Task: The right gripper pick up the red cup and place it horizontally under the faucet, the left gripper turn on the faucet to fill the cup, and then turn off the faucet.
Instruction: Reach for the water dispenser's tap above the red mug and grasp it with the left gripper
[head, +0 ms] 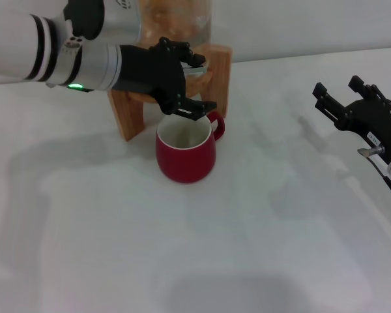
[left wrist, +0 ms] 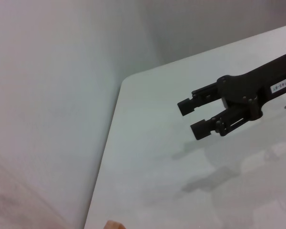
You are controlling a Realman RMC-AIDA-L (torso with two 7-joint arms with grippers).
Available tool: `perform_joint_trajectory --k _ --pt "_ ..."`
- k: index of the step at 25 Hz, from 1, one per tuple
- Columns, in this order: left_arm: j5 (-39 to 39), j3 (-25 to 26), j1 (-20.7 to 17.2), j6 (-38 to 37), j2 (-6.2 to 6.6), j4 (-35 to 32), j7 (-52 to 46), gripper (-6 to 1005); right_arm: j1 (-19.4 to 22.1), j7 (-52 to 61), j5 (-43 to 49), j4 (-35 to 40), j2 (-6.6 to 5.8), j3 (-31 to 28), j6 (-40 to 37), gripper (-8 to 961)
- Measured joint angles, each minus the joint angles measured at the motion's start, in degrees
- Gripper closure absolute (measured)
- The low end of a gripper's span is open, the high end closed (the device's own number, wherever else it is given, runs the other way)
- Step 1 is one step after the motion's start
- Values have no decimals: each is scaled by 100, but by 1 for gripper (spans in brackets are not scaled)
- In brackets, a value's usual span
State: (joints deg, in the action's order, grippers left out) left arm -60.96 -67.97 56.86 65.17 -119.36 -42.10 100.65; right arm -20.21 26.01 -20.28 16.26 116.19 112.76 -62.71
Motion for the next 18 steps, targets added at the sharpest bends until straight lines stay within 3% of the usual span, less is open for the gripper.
perform_joint_trajectory --k 18 --pt "-31 -92 -13 50 3 -38 -12 156 9 0 7 -1 0 0 -5 118"
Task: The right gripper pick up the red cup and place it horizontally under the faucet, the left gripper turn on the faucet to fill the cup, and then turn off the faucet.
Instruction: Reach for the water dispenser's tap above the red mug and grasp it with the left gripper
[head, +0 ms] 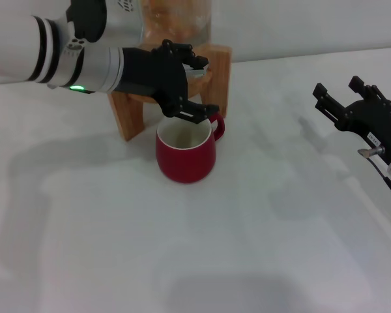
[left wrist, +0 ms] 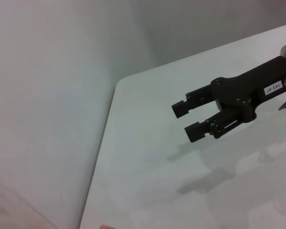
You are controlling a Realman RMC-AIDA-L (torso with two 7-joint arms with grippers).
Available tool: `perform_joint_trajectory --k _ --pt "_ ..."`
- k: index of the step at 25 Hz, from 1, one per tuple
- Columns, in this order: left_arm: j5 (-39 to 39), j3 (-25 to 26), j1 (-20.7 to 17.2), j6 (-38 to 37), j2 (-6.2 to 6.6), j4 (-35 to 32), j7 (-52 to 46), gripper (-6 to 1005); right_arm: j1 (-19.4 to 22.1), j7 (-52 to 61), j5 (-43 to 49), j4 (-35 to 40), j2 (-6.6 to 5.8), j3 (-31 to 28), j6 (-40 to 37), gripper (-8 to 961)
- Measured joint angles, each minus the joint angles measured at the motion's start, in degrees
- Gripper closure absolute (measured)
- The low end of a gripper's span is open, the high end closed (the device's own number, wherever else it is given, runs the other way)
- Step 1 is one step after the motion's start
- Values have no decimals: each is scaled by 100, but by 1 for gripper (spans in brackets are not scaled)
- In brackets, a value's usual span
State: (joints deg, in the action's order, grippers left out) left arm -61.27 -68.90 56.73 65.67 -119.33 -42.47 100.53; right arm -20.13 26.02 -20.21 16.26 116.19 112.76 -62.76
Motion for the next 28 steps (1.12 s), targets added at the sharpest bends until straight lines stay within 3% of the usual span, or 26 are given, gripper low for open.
perform_joint_trajectory --k 28 --pt "17 37 -76 282 22 -167 -107 154 0 0 -19 9 0 0 0 117"
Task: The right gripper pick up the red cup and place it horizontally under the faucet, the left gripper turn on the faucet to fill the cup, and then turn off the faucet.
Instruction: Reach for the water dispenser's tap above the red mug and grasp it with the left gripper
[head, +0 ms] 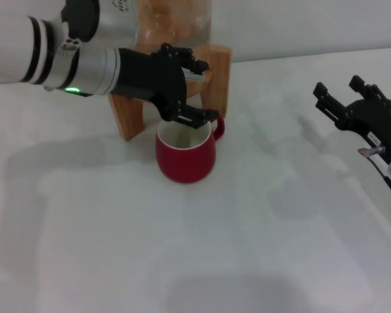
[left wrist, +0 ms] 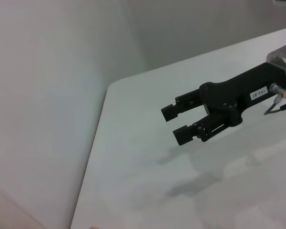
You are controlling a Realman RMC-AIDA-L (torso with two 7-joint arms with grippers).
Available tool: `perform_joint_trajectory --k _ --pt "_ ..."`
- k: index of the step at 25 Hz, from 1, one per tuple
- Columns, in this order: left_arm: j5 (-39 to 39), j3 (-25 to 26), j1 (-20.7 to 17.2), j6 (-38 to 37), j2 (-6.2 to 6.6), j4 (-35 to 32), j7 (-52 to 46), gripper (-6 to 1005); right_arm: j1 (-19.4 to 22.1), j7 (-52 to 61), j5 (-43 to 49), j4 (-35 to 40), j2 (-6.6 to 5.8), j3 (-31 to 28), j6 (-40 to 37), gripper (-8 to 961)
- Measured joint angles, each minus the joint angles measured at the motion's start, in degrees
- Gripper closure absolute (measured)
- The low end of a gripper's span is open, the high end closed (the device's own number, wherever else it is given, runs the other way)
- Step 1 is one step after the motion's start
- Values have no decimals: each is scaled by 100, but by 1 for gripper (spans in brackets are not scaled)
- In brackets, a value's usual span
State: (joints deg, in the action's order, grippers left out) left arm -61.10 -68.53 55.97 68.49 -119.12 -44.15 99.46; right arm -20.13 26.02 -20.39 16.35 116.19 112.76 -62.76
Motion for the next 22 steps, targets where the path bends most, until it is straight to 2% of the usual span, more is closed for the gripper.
perform_joint_trajectory --k 5,22 --pt "28 -22 -118 67 4 -211 -86 154 0 0 3 8 0 0 0 117" --pt "47 -13 -139 89 20 -223 -84 154 0 2 12 9 0 0 -9 119"
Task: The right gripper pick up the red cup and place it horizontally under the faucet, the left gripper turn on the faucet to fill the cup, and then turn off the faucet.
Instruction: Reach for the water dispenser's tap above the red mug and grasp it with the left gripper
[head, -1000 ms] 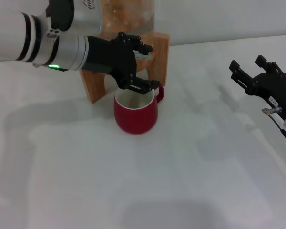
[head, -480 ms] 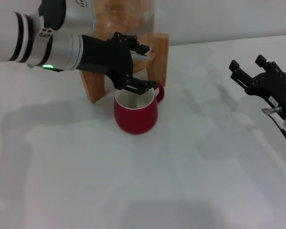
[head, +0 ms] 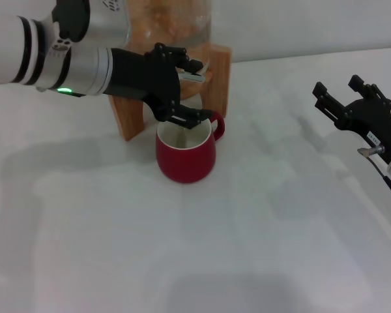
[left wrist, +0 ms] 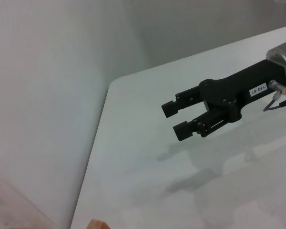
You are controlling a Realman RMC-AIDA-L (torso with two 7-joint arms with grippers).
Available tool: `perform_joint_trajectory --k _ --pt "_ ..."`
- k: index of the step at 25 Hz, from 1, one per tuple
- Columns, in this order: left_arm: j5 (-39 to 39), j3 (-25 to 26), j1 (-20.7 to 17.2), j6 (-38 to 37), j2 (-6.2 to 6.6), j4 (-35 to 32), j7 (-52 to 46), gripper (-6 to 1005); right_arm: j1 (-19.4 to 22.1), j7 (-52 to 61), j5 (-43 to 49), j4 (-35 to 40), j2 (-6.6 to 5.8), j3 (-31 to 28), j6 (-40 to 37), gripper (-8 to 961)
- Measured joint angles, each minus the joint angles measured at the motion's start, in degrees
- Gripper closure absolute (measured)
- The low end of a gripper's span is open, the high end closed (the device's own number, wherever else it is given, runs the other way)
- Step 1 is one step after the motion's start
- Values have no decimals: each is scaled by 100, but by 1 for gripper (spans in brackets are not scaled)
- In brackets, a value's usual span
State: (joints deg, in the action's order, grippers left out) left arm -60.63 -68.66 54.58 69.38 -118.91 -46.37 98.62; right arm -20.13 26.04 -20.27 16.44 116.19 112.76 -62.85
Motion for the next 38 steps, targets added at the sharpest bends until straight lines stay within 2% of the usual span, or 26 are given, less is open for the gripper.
perform_joint_trajectory --k 19,38 --pt "-20 -35 265 -222 -34 420 397 153 0 21 6 0 0 17 1 118" --pt "-9 -113 153 -5 -25 258 198 153 0 4 6 0 0 18 1 117"
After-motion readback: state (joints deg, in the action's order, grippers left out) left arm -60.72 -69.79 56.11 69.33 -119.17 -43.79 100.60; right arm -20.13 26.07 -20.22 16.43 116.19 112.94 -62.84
